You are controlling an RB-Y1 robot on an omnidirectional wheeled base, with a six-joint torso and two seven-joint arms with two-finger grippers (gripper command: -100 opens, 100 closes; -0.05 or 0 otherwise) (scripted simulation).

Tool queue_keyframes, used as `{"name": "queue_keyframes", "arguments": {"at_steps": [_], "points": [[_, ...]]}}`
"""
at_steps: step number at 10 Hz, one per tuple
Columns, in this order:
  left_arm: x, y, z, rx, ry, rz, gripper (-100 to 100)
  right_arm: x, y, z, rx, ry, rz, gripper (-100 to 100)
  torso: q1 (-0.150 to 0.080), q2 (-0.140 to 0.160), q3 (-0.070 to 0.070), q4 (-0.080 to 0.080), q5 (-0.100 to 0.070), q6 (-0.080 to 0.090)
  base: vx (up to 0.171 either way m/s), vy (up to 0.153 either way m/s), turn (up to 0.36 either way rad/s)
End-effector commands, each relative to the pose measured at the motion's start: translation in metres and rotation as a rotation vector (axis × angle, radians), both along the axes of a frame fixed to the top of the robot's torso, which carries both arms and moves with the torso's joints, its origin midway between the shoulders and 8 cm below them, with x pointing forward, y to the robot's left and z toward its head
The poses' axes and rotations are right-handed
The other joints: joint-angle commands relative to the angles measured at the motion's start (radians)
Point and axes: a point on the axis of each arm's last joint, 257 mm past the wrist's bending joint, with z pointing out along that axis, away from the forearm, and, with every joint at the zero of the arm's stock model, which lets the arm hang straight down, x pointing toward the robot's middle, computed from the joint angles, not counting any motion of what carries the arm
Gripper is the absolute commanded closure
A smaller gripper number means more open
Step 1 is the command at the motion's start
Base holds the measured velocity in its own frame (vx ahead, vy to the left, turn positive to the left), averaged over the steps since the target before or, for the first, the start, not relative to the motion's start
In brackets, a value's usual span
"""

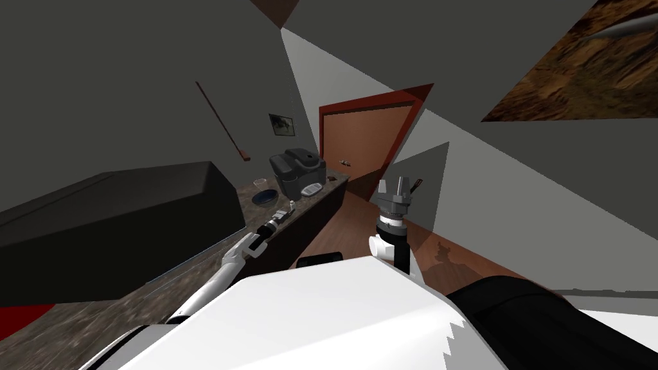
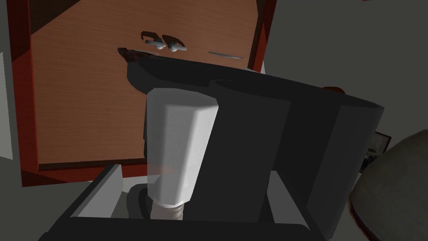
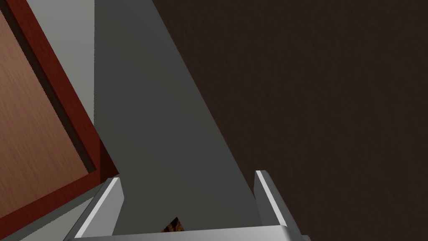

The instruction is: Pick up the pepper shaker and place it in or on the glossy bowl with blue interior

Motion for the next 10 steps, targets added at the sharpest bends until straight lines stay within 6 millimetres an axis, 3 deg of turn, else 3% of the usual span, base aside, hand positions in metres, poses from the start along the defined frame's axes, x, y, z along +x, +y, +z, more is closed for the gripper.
{"name": "queue_keyframes", "arguments": {"at_steps": [1, 2, 3, 4, 5, 6, 7, 8, 9, 10], "points": [[0.012, -0.009, 0.001, 0.001, -0.002, -0.008, -100, 0.0, 0.0, 0.0, 0.0, 0.0, 0.0, 0, 0.0, 0.0, 0.0, 0.0, 0.0, 0.0, -0.025, 0.029, 0.072], [0.017, -0.029, -0.003, -0.012, 0.001, -0.03, -100, 0.0, 0.0, 0.0, 0.0, 0.0, 0.0, 0, -0.001, 0.0, 0.0, 0.0, 0.0, 0.0, -0.025, 0.035, 0.153], [0.026, -0.028, 0.0, -0.006, -0.002, -0.028, -100, 0.0, 0.0, 0.0, 0.0, 0.0, 0.0, 0, -0.001, 0.0, 0.0, 0.0, 0.0, 0.0, -0.023, 0.027, 0.064], [0.03, -0.05, -0.002, -0.016, -0.002, -0.053, -100, 0.0, 0.0, 0.0, 0.0, 0.0, 0.0, 0, -0.001, 0.0, 0.0, 0.0, 0.0, 0.0, -0.035, 0.038, 0.142], [0.038, -0.048, -0.001, -0.008, -0.002, -0.049, -100, 0.0, 0.0, 0.0, 0.0, 0.0, 0.0, 0, -0.001, 0.0, 0.0, 0.0, 0.0, 0.0, -0.028, 0.029, 0.067], [0.041, -0.068, -0.006, -0.014, 0.007, -0.071, -100, 0.0, 0.0, 0.0, 0.0, 0.0, 0.0, 0, -0.001, 0.0, 0.0, 0.0, 0.0, 0.0, -0.028, 0.037, 0.138], [0.05, -0.068, 0.0, -0.008, -0.002, -0.072, -100, 0.0, 0.0, 0.0, 0.0, 0.0, 0.0, 0, -0.001, 0.0, 0.0, 0.0, 0.0, 0.0, -0.022, 0.03, 0.065], [0.055, -0.085, -0.008, -0.004, 0.015, -0.089, -100, 0.0, 0.0, 0.0, 0.0, 0.0, 0.0, 0, -0.001, 0.0, 0.0, 0.0, 0.0, 0.0, -0.023, 0.039, 0.115], [0.061, -0.089, 0.002, -0.003, -0.003, -0.096, -100, 0.0, 0.0, 0.0, 0.0, 0.0, 0.0, 0, -0.001, 0.0, 0.0, 0.0, 0.0, 0.0, -0.024, 0.034, 0.097], [0.064, -0.11, 0.0, -0.003, 0.001, -0.122, -100, 0.0, 0.0, 0.0, 0.0, 0.0, 0.0, 0, -0.001, 0.0, 0.0, 0.0, 0.0, 0.0, -0.028, 0.043, 0.156]]}}
